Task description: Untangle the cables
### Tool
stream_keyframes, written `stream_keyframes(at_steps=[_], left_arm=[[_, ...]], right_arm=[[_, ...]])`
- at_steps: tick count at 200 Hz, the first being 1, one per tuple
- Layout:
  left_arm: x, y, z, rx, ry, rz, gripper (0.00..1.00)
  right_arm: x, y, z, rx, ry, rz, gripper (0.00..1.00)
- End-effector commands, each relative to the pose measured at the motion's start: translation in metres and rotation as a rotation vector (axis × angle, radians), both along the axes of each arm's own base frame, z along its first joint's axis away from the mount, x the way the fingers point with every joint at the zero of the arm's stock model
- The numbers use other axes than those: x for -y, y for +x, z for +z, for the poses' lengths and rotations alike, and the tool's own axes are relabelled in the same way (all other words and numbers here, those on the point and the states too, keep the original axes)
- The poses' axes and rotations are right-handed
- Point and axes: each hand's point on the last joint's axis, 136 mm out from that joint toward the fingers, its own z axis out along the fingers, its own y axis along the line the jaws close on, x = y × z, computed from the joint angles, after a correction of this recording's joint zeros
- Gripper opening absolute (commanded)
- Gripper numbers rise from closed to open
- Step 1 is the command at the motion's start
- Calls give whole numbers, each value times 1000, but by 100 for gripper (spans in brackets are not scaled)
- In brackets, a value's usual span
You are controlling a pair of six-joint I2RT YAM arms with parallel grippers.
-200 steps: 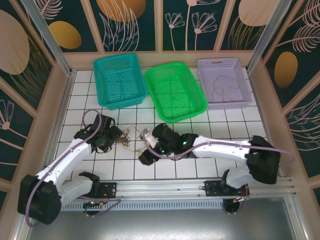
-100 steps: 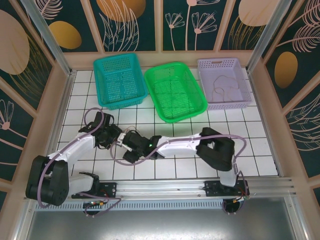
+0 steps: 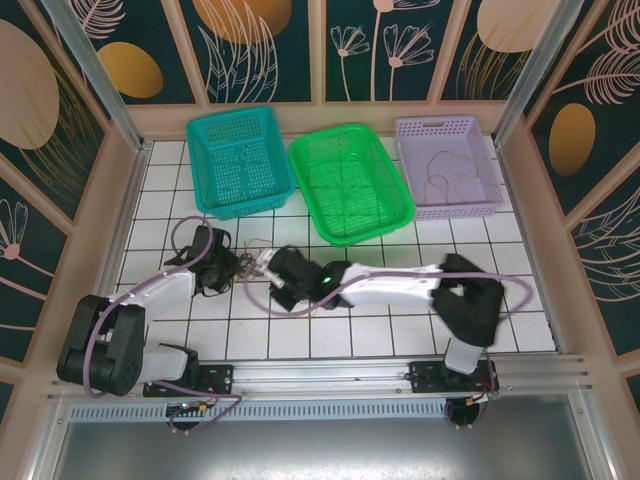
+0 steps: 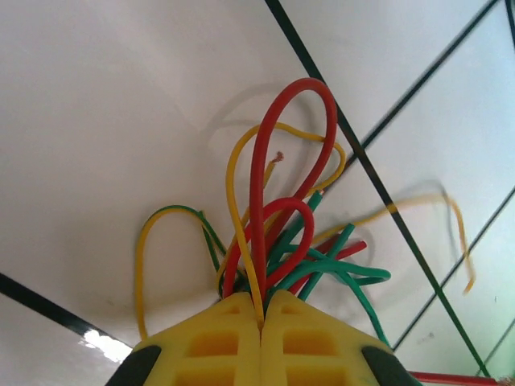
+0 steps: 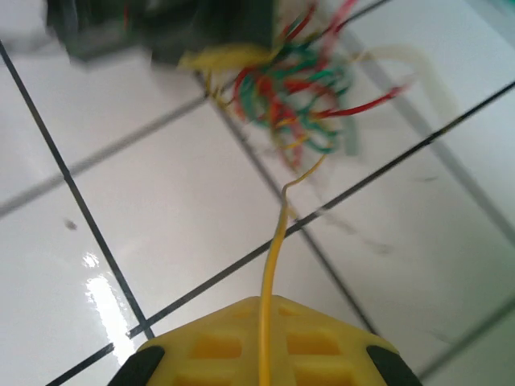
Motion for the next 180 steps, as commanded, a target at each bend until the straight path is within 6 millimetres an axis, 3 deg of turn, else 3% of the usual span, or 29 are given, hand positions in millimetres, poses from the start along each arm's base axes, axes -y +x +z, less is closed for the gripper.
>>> stream_keyframes(at_steps=[1,40,74,103,140,180], left_arm=[[-23,-8,2,1,84,84,0],[-18,-2,10,26,57,71,0],[-16,-5,5,7,59,56,0],[-18,-6,-1,-22,79,58,0],[-20,-3,-2,-19,85,66,0],[-18,1,-3,-19,83,59,0]], right_arm=[[28,7,62,-64,208,-32,0],[83,29,113,-67,331,-145,0],[119,50,182,18,481,-259,0],[154,61,252,141,596,-357,0],[199,59,343,343,752,-440,0],[222,55,406,454,858,-468,0]])
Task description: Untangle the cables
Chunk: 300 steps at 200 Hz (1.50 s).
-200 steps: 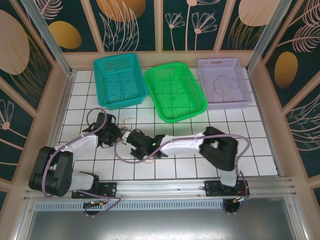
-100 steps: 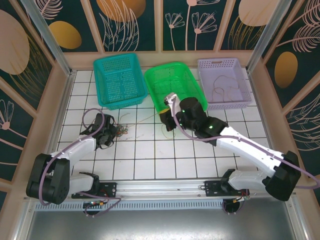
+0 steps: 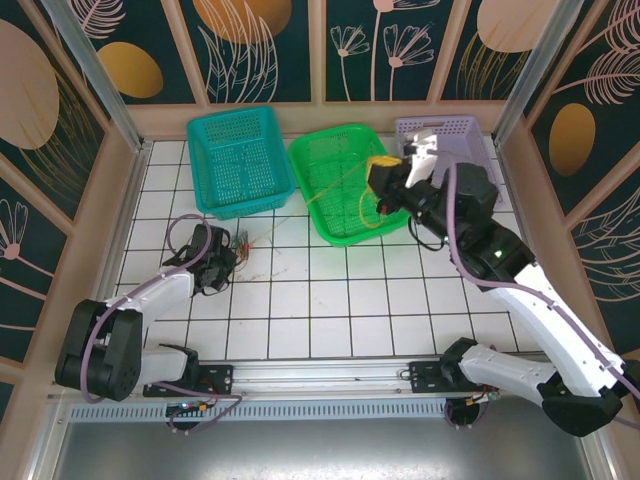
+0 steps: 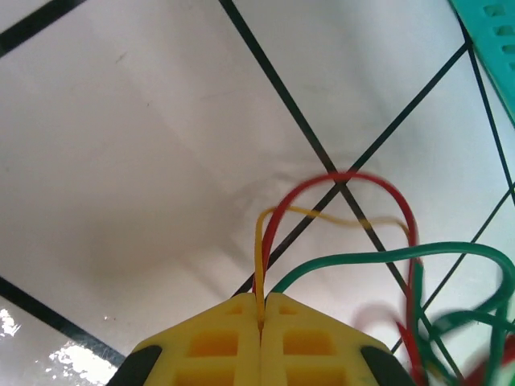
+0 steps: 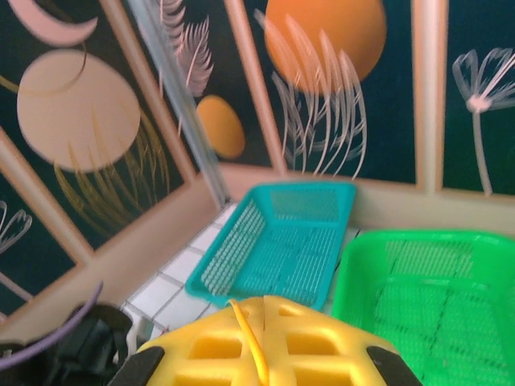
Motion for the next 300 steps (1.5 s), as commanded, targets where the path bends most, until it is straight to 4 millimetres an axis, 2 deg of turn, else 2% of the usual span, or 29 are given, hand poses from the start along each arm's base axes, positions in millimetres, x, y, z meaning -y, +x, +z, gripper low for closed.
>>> stream_keyframes(at_steps=[1,39,51,72,85,103,127,143,149,165,170,181,190,214,227,231,236,264,300], left_arm=[[-12,-5,-11,-49,53,28,0],[-11,1,-11,-52,65,19,0],[-11,2,-10,-51,69,19,0],[-12,2,-8,-44,74,22,0],[-16,-2,-10,-51,89,25,0],[-19,-6,-13,-64,107,21,0],[-19,-9,-15,-70,111,18,0],[-17,-5,-7,-49,103,13,0],[-16,-2,0,-34,100,6,1],[-14,7,28,18,91,4,37],[-14,10,39,39,88,6,46],[-15,17,66,87,88,16,57],[-15,23,91,135,84,24,62],[-7,37,157,267,22,26,70],[-1,42,184,313,-33,31,70],[1,41,185,308,-53,37,70],[6,44,202,339,-93,41,70],[30,46,236,395,-348,78,65],[32,43,271,450,-509,164,64]], right_arm=[[31,-7,77,168,134,-91,0],[43,-19,125,263,189,-98,0],[38,-22,134,282,184,-63,0],[22,-23,135,253,158,18,0],[29,-24,140,266,183,-10,0],[44,-32,157,324,226,-50,0],[40,-32,172,344,223,-35,0],[38,-32,180,355,227,-23,0],[37,-32,183,361,232,-20,0],[35,-33,189,374,243,-8,0],[33,-33,190,373,243,0,0],[27,-31,191,367,243,25,0],[22,-31,191,362,244,54,0],[0,-29,182,325,241,152,0],[-10,-23,173,293,254,184,0],[-12,-23,173,289,264,195,0],[-15,-21,169,279,274,204,0],[-34,-9,153,238,305,259,0],[-49,0,129,179,311,305,0]])
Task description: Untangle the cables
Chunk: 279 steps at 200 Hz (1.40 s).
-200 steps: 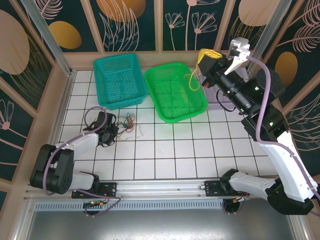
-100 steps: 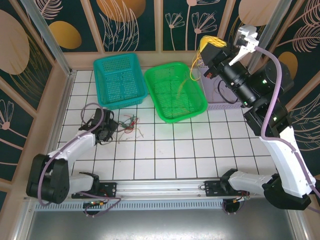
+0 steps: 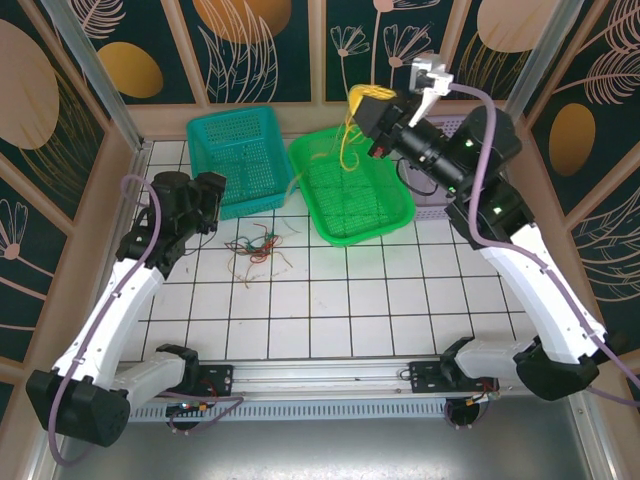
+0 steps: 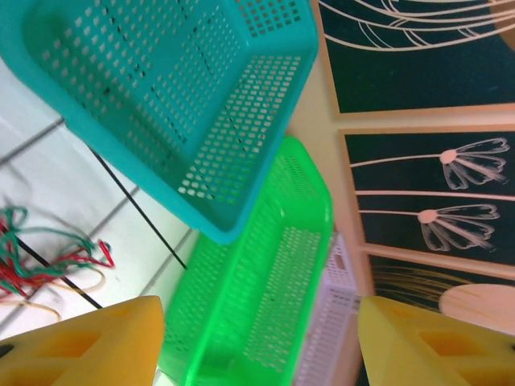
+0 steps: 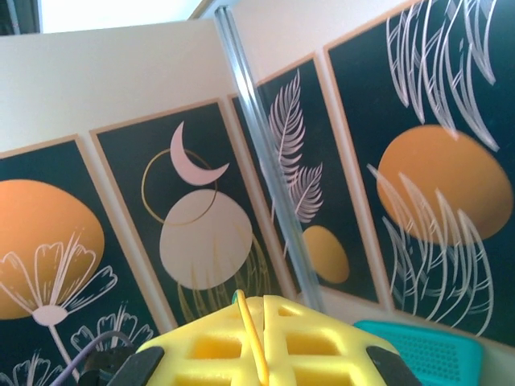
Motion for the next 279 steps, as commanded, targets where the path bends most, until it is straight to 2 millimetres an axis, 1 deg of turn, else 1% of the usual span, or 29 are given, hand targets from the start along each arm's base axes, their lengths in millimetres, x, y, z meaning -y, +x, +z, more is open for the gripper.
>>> stream_keyframes(at_steps=[1,16,45,64,93,105,110,122,161,177,198,212,227,235,240,244,255,262,267,272,275,279], left_arm=[[8,-3,34,39,-192,33,64],[17,-1,41,43,-281,14,64],[47,-2,50,-7,-455,-38,66],[68,-5,55,-48,-570,-50,74],[96,-10,63,-81,-731,-76,79],[107,-13,68,-100,-784,-86,83],[112,-14,69,-112,-799,-93,87],[123,-17,72,-134,-826,-109,90],[157,-20,78,-173,-887,-155,92],[169,-18,73,-199,-875,-167,93],[184,-16,61,-237,-877,-178,94],[188,-12,54,-245,-888,-163,95],[186,-4,52,-232,-906,-123,94],[185,0,54,-213,-918,-108,90],[184,3,54,-205,-920,-100,86],[184,4,53,-202,-919,-94,80],[181,6,47,-198,-910,-73,55],[178,7,40,-200,-896,-51,35],[174,7,38,-193,-889,-36,19],[169,8,38,-175,-883,-17,5],[166,9,39,-161,-877,-7,0],[161,11,41,-140,-867,8,0]], right_arm=[[-6,-6,7,17,58,71,0],[-9,-4,-2,-3,46,80,0],[-11,1,-20,-26,14,66,0],[-12,4,-29,-32,1,57,0],[-19,8,-35,-36,2,71,0],[-24,8,-34,-34,5,89,0],[-26,7,-33,-32,7,96,0],[-32,6,-32,-33,12,120,0],[-52,-7,-33,-40,6,207,0],[-57,-13,-33,-43,5,226,0],[-60,-23,-27,-36,12,254,0],[-63,-30,-23,-32,12,275,0],[-64,-38,-18,-27,9,293,0],[-64,-42,-17,-27,9,298,0],[-63,-44,-16,-28,9,298,0],[-62,-45,-16,-28,10,299,0],[-58,-49,-14,-29,12,296,0],[-56,-51,-11,-27,14,292,0],[-54,-52,-11,-28,11,287,0],[-51,-54,-9,-24,10,280,0],[-50,-54,-10,-27,5,276,0],[-48,-55,-10,-26,0,270,0]])
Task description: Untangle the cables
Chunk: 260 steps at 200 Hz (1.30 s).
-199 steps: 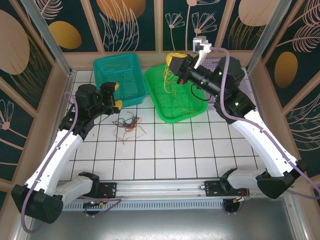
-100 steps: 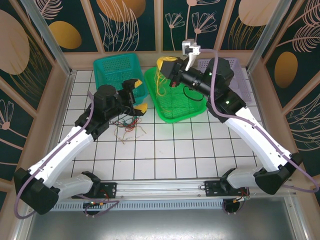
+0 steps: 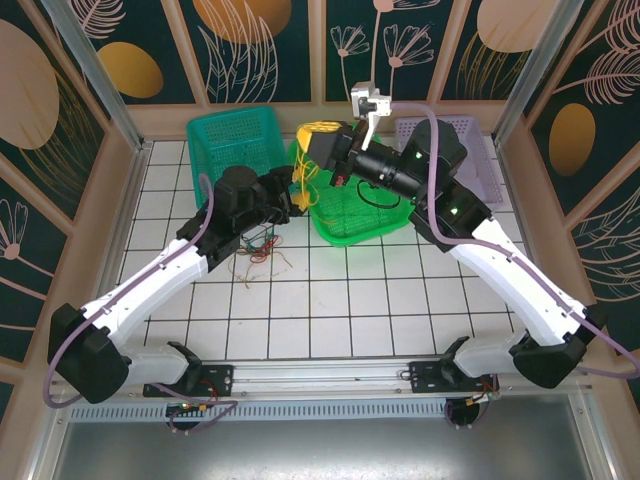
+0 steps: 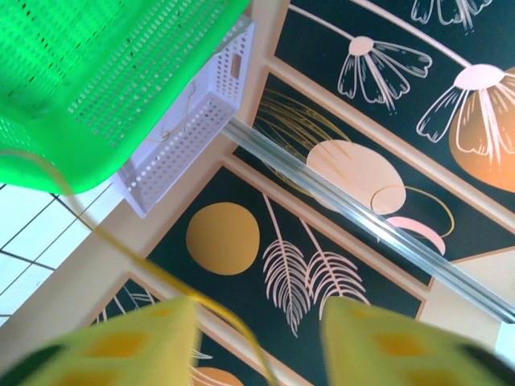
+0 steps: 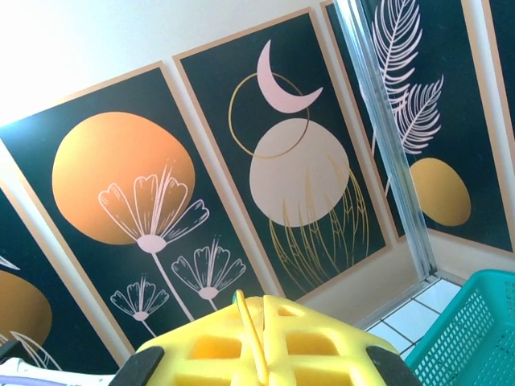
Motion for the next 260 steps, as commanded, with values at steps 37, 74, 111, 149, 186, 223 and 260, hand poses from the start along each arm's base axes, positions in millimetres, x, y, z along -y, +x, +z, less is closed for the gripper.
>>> stream_keyframes(at_steps=[37,74,111,149,186,223,260], left_arm=[[-79,38,55,126,-76,343,0],[-112,46,115,343,61,407,0],[-128,50,195,628,244,456,0],[-105,51,272,924,372,372,0],[-56,50,300,1127,419,137,0],[-27,25,307,1335,500,-64,0],[-20,18,292,1386,614,-154,0]], right_arm=[[42,-26,8,-2,-27,-61,0],[53,-25,-24,-94,-104,-103,0],[45,-23,-93,-273,-271,-70,0],[37,-36,-202,-507,-454,24,2],[43,-40,-208,-470,-386,12,55],[48,-35,-145,-307,-277,-28,75],[42,-14,-74,-124,-174,-100,78]])
